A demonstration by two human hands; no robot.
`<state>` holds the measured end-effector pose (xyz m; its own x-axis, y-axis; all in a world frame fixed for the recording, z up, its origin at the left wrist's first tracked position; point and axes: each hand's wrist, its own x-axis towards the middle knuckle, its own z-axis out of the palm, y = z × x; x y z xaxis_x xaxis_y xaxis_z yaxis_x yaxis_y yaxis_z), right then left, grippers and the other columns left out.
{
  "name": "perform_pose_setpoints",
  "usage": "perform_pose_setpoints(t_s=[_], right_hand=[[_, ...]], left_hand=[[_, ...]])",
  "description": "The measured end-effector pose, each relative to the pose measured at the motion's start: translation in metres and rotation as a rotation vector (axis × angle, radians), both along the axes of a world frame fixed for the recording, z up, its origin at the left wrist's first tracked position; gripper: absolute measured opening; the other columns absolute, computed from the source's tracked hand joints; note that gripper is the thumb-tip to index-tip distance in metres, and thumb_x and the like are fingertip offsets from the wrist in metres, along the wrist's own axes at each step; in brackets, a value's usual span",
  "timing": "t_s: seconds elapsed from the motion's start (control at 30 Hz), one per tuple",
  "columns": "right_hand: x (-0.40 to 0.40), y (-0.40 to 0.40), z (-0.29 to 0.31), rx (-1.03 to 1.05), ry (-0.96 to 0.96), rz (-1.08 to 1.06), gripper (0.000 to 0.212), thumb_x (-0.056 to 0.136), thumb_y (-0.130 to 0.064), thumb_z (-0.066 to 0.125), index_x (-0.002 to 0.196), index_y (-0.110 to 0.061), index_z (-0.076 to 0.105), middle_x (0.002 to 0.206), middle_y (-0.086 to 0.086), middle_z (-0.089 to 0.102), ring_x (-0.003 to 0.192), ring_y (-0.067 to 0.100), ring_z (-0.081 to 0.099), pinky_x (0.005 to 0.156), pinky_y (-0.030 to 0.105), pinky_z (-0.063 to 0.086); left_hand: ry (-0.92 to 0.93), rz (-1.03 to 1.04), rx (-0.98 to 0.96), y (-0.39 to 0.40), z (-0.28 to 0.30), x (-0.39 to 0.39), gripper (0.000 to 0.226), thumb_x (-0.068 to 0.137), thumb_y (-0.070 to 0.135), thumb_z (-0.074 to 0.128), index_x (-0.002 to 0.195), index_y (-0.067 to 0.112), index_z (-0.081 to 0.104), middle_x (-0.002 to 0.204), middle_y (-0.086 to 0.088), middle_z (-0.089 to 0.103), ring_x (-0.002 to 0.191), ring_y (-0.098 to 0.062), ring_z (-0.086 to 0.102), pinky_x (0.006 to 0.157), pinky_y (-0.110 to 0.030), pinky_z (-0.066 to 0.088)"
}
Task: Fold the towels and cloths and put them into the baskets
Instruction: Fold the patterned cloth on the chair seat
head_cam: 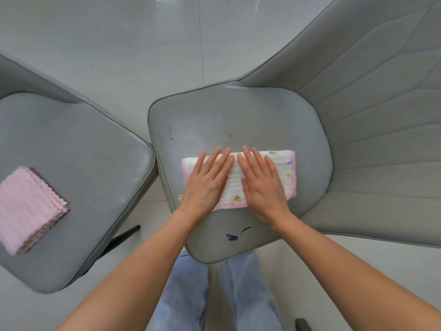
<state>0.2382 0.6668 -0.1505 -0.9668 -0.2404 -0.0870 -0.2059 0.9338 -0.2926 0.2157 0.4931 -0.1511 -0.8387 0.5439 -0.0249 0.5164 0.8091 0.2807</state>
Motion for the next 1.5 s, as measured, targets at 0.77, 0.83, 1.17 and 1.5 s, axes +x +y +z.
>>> perform_pose_setpoints(t_s=[0.77, 0.83, 1.17, 1.5], right_hand=[[0.015, -0.019, -0.042, 0.066, -0.104, -0.182, 0.058, 0.095, -0.026, 0.027, 0.151, -0.013, 0.022, 0.159, 0.007, 0.018, 0.146, 0.019, 0.011, 0.119, 0.039, 0.004], [0.011, -0.016, -0.045, 0.086, -0.115, -0.150, 0.058, 0.096, -0.026, 0.026, 0.152, -0.014, 0.022, 0.159, 0.006, 0.017, 0.146, 0.019, 0.011, 0.119, 0.039, 0.005], [0.000, -0.016, -0.043, 0.132, -0.128, -0.136, 0.059, 0.094, -0.028, 0.027, 0.152, -0.017, 0.021, 0.159, 0.006, 0.016, 0.146, 0.019, 0.015, 0.116, 0.036, 0.008], [-0.005, -0.052, -0.044, 0.145, -0.109, -0.078, 0.059, 0.095, -0.029, 0.026, 0.152, -0.015, 0.019, 0.159, 0.007, 0.016, 0.146, 0.019, 0.010, 0.119, 0.039, -0.003]], left_hand=[[-0.457, 1.246, 0.551, -0.018, -0.003, 0.021, 0.031, 0.097, 0.028, 0.047, 0.119, 0.006, 0.054, 0.114, -0.009, 0.056, 0.103, -0.028, 0.058, 0.093, -0.037, 0.045], [-0.518, 1.284, 0.512, -0.015, 0.003, 0.017, 0.031, 0.097, 0.035, 0.046, 0.113, 0.010, 0.055, 0.105, -0.005, 0.063, 0.099, -0.026, 0.059, 0.082, -0.034, 0.044], [-0.616, 1.246, 0.588, -0.011, 0.009, 0.003, 0.035, 0.099, 0.041, 0.040, 0.097, 0.007, 0.052, 0.103, -0.009, 0.057, 0.097, -0.028, 0.054, 0.076, -0.034, 0.039], [-0.771, 1.548, 0.590, -0.032, 0.011, -0.004, 0.041, 0.097, 0.037, 0.048, 0.110, 0.000, 0.057, 0.116, -0.019, 0.061, 0.106, -0.035, 0.058, 0.087, -0.034, 0.045]])
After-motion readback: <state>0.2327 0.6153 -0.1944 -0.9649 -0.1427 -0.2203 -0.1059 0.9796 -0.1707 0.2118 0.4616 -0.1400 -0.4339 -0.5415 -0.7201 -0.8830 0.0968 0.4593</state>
